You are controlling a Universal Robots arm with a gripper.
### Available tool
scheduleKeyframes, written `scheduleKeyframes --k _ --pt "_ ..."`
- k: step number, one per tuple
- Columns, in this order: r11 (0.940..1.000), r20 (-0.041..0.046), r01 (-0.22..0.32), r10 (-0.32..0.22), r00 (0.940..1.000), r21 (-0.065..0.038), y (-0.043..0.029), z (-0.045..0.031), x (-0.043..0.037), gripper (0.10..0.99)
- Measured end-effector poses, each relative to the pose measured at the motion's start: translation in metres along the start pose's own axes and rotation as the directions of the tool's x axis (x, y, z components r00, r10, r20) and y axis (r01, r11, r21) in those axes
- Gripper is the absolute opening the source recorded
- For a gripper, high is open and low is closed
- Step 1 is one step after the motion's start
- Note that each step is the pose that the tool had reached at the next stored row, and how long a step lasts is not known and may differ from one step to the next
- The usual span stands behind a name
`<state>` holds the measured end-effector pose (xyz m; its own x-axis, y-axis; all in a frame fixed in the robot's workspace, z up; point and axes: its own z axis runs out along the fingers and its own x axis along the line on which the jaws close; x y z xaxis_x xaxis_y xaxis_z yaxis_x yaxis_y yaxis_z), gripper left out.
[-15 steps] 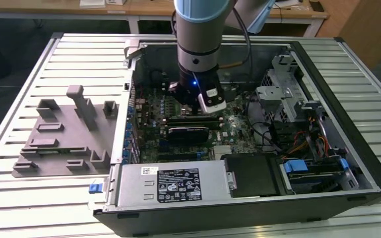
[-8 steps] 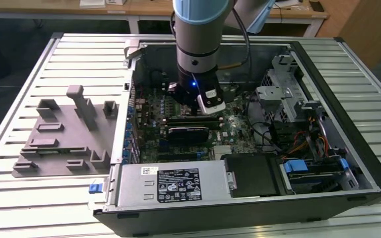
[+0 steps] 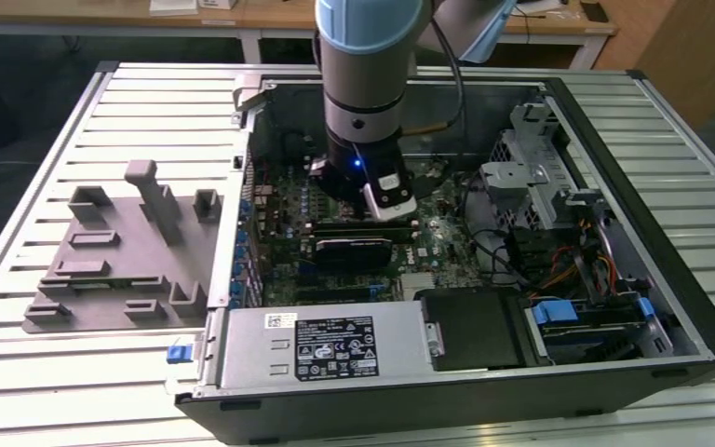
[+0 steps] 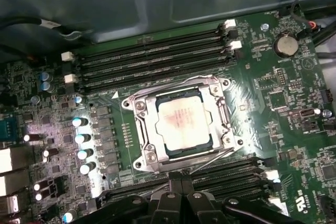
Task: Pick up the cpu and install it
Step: 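Install the second cpu locking lever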
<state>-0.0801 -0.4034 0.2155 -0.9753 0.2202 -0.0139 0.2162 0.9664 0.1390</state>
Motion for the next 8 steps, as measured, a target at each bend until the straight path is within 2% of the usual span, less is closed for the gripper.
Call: scheduleKeyframes --k 8 --pt "0.9988 -0.0095 0.046 -0.046 0.9989 -0.017 -0.0039 0.0033 0.0037 0.106"
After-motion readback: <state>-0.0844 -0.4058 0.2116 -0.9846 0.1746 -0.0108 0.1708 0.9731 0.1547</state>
